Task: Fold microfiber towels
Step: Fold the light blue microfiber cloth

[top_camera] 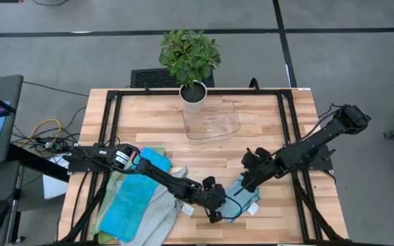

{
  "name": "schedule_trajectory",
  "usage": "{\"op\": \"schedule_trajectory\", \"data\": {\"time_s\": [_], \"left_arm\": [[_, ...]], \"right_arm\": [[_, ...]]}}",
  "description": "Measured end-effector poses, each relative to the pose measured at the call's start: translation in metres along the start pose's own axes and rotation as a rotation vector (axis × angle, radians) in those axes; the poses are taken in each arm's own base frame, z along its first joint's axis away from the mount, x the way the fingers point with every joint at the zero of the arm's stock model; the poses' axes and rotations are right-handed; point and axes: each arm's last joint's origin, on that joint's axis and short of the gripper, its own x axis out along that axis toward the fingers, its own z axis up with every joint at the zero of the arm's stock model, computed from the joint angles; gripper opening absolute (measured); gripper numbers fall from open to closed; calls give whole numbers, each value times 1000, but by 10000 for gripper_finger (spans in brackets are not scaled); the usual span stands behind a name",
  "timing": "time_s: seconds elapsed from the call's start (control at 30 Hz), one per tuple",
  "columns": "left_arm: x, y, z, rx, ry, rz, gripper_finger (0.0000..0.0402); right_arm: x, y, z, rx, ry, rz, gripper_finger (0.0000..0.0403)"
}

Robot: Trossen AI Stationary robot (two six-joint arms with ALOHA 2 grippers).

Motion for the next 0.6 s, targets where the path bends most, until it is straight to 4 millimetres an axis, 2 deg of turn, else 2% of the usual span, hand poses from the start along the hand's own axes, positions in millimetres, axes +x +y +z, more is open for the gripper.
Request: {"op": "schedule_trajectory", "data": {"time_s": [0.13,0.43,0.6], "left_arm": [[0,0,0,1,0,0,2],[0,0,-1,8,19,1,2],[0,0,-2,9,25,-5,2]], "right_arm": [[7,2,1,-17,-4,0,197],[35,16,-15,-85,47,-33,187],[39,17,-17,-92,56,-44,186]]}}
